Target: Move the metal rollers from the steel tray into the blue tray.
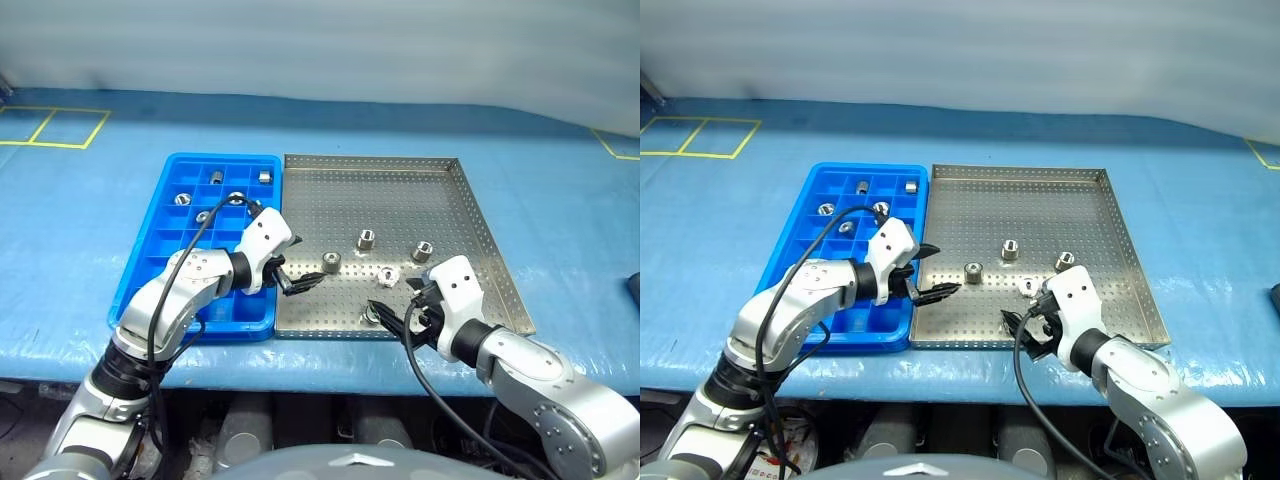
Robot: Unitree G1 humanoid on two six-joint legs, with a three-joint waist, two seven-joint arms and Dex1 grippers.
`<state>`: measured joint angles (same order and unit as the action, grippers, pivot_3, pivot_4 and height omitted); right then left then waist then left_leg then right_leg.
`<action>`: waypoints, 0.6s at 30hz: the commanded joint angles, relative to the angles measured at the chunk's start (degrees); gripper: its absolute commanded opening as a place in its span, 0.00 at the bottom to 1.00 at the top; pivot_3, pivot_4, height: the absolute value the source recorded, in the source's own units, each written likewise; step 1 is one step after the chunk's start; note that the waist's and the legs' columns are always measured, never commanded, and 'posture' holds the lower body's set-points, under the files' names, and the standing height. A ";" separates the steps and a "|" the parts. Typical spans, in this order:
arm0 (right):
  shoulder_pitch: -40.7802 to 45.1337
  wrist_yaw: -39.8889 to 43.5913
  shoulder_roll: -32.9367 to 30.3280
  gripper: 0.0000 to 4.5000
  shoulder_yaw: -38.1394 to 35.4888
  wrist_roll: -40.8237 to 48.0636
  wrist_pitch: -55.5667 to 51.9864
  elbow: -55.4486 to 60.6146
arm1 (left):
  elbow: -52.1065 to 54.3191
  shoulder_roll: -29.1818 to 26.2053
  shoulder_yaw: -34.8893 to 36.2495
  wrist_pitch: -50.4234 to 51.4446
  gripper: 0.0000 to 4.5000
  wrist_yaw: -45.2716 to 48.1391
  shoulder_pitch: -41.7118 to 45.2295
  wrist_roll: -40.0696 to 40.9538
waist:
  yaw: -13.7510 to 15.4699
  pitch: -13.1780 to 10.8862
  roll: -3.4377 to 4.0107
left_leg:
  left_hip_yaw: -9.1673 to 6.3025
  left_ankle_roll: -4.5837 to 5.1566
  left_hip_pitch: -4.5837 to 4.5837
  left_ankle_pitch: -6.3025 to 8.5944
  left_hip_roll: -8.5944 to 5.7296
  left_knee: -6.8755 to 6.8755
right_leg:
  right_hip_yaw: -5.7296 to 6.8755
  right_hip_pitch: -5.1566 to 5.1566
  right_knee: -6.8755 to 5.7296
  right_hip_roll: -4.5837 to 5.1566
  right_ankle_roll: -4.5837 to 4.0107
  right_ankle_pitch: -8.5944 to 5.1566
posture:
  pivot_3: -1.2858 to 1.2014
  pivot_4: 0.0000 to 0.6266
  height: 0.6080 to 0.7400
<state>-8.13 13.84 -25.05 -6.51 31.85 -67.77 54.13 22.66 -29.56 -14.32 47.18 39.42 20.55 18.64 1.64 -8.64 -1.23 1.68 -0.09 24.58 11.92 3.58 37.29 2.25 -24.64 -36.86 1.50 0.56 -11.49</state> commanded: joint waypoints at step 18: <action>-1.71 -2.28 1.33 1.00 0.13 -1.31 3.32 0.56 | -2.18 -0.15 -1.71 -4.53 1.00 0.46 2.66 -3.86 | -0.22 0.00 0.00 | 0.01 0.00 0.00 0.00 0.00 0.00 | 0.00 0.00 0.00 0.00 0.00 0.00 | 0.53 0.24 1.00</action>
<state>-9.93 11.97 -24.09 -5.77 30.59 -66.03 54.11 19.82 -29.67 -15.98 44.13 39.73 21.89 15.62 1.42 -8.64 -1.23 1.70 -0.08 24.59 11.93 3.58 37.29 2.24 -24.64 -36.86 1.49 0.56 -11.49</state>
